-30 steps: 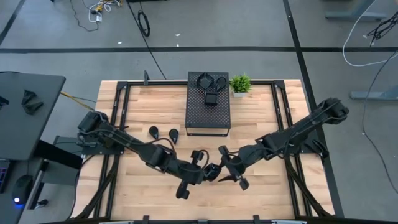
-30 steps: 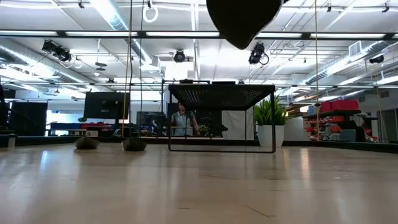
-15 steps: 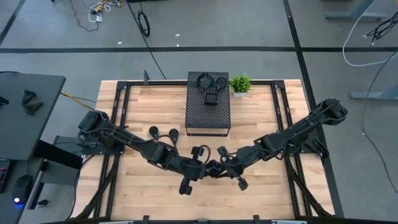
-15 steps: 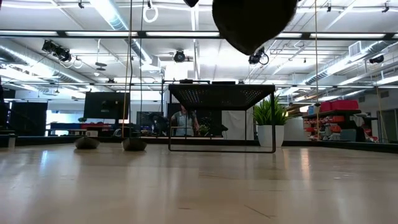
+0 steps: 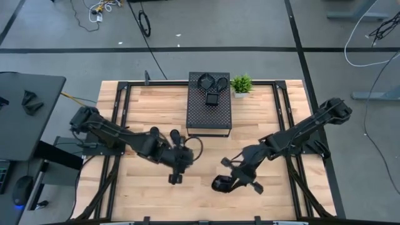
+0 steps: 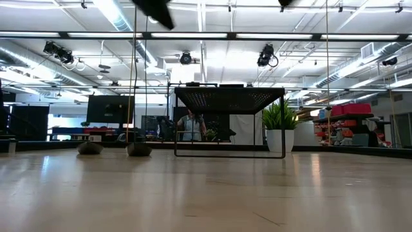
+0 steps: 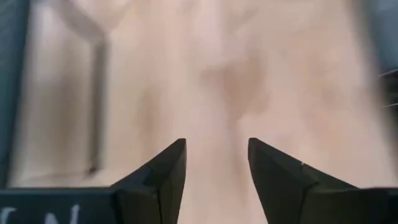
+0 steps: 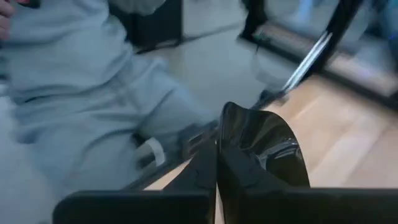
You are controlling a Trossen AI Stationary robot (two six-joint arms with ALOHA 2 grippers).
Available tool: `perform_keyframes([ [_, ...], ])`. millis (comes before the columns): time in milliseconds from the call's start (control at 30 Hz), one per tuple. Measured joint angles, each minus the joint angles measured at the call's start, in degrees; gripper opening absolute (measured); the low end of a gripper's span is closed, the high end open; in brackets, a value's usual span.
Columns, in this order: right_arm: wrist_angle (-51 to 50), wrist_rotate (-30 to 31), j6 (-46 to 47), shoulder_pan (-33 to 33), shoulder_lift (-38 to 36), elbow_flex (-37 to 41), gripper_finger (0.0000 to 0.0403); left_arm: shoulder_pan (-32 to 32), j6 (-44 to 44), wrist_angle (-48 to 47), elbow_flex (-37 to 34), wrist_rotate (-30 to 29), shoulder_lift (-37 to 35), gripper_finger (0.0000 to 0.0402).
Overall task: Pick & Place Mini shaped plates
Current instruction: Stack the black leaf-shaped plate on top of the black leaf-shaped plate on the shelf
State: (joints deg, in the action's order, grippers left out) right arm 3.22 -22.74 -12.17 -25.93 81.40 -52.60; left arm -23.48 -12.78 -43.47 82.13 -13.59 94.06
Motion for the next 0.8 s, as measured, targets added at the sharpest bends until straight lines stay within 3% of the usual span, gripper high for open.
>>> perform_keyframes([
  [167, -2.99, 9.46, -7.35, 4.45, -5.12, -3.51, 0.0007, -5.01, -7.73, -7.19, -2.25, -16.75, -0.53, 0.0174],
  [233, -8.11, 12.52, -11.00, 8.66, -6.46, -7.00, 0.0004, -7.03, -11.28, -6.27, -5.19, -20.79, -0.52, 0.0169],
  [367, -18.13, 12.39, -19.55, 20.46, -5.61, -14.45, 0.0003, -9.70, -18.72, 1.80, -13.23, -24.58, -0.45, 0.0158],
  [600, -22.32, 3.88, -52.80, 44.37, 0.93, -20.31, 0.0001, -11.19, -25.31, 20.81, -25.02, -27.04, -0.42, 0.0141],
  [800, -21.91, -6.51, -57.30, 56.99, 11.10, -24.16, 0.0001, -10.49, -25.58, 25.84, -28.35, -27.51, -0.42, 0.0135],
])
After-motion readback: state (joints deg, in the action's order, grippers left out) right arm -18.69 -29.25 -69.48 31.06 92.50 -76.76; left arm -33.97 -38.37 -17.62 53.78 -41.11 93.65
